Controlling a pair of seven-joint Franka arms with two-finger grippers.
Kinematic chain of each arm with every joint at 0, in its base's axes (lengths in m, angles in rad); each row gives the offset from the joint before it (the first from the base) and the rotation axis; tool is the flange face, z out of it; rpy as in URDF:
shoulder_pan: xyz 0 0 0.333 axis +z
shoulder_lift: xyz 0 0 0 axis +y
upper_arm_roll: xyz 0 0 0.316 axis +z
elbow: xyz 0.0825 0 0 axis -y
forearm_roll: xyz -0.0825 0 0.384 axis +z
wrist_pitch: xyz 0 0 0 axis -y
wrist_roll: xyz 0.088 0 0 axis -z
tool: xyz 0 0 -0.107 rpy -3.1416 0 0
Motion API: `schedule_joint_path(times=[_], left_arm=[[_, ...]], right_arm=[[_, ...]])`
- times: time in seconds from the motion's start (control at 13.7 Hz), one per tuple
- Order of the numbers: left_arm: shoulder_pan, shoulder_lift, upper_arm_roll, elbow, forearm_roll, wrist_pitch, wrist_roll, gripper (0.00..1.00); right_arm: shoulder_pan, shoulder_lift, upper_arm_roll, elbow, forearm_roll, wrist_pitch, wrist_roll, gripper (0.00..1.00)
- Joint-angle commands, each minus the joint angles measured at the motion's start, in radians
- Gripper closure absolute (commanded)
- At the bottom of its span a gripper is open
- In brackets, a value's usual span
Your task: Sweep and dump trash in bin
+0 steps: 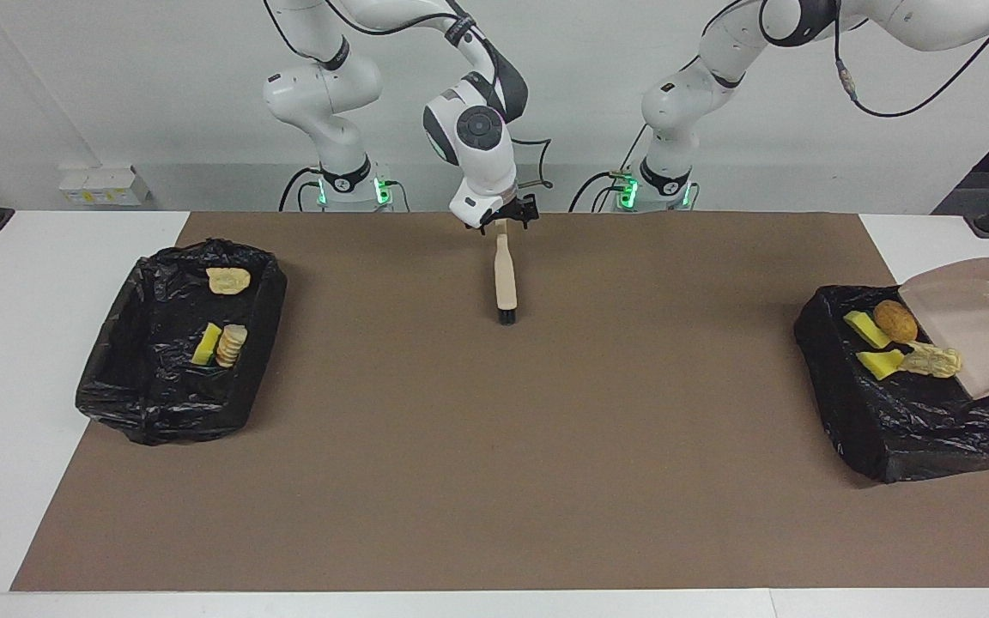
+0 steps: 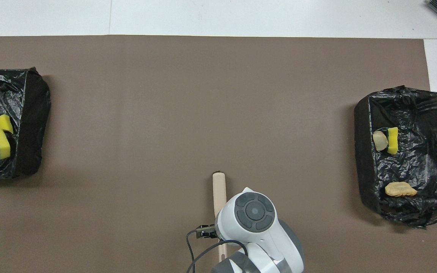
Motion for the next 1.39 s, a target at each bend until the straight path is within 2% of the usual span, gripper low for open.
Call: schedule_joint_path(times=[0.0, 0.22, 0.37, 0.58, 0.95, 1.1, 1.24, 1.31], left_arm=[[-0.013, -0.065, 0.006, -0.053, 0.05, -0.011, -0.025, 1.0], [-0.017, -0.092, -0.002, -0.055, 0.049, -0.038, -0.022, 1.0], [-0.025, -0.099, -0.004, -0.053, 0.049, -0.036, -0.018, 1.0], [-0.049, -0.115, -0.004, -0.045, 0.049, -0.038, -0.017, 1.0], [-0.079, -0.135, -0.005, -0.048, 0.047, -0.068, -0.017, 1.0], [-0.097, -0.151, -0.011, -0.076, 0.03, -0.083, -0.025, 1.0], [-0.143, -0.221, -0.013, -0.207, -0.072, -0.074, -0.066, 1.0], [-0.175, -0.238, -0.013, -0.246, -0.104, -0.079, -0.098, 1.0]], right_arm=[[-0.065, 0.001, -0.001, 0.036, -0.065, -0.025, -0.031, 0.0], [-0.231, -0.036, 0.0, 0.069, -0.232, -0.044, -0.034, 0.0], [-0.273, -0.03, 0.002, 0.117, -0.304, -0.049, -0.03, 0.0], [-0.315, -0.036, 0.0, 0.172, -0.358, -0.11, -0.033, 0.0], [-0.456, -0.027, -0.006, 0.367, -0.381, -0.268, -0.149, 0.0], [-0.435, -0.033, -0.132, 0.462, -0.383, -0.377, -0.233, 0.0], [-0.37, -0.034, -0.287, 0.533, -0.384, -0.422, -0.342, 0.0], [-0.344, -0.034, -0.332, 0.55, -0.386, -0.442, -0.37, 0.0]])
